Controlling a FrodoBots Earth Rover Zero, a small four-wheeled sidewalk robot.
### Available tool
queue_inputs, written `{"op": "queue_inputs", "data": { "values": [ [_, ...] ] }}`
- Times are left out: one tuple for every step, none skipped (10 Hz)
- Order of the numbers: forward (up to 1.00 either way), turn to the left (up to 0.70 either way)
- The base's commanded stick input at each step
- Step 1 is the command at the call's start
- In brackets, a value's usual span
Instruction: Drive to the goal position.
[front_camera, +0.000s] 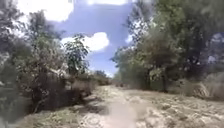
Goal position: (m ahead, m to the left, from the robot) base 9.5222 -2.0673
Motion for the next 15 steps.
{"op": "queue_inputs", "data": {
  "values": [
    [1.0,0.0],
    [1.0,0.0],
    [1.0,0.0],
    [1.0,0.0],
    [1.0,0.0],
    [1.0,0.0],
    [1.0,0.0],
    [1.0,0.0],
    [1.0,0.0],
    [1.0,0.0],
    [1.0,0.0],
    [1.0,0.0],
    [1.0,0.0],
    [1.0,0.0],
    [1.0,0.0]
  ]
}}
